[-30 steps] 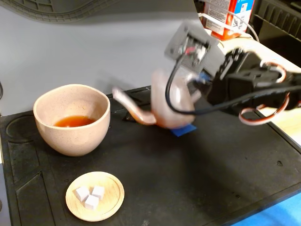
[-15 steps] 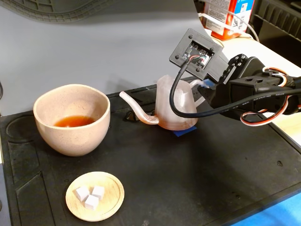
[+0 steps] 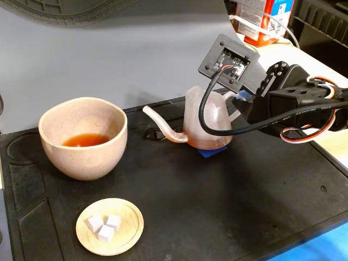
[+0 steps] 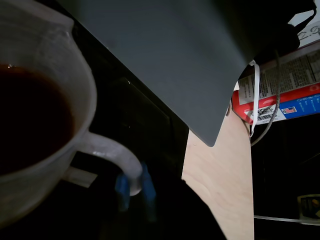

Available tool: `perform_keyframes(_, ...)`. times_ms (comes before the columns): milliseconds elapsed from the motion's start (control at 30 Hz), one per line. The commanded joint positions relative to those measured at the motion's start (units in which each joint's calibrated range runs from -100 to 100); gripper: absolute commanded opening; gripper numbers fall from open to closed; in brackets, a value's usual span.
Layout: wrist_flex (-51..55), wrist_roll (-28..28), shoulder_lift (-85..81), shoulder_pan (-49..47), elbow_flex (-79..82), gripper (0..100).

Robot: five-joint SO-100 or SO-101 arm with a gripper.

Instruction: Pick up a kettle and pour liquid into a cup.

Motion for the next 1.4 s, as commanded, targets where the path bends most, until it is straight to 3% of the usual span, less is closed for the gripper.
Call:
perform_keyframes(0,-1.16,2.03,-0.48,-1.1,-0.48,1)
perform_keyframes(1367,-1.16,2.55,-0.39,-0.95,1.79,1)
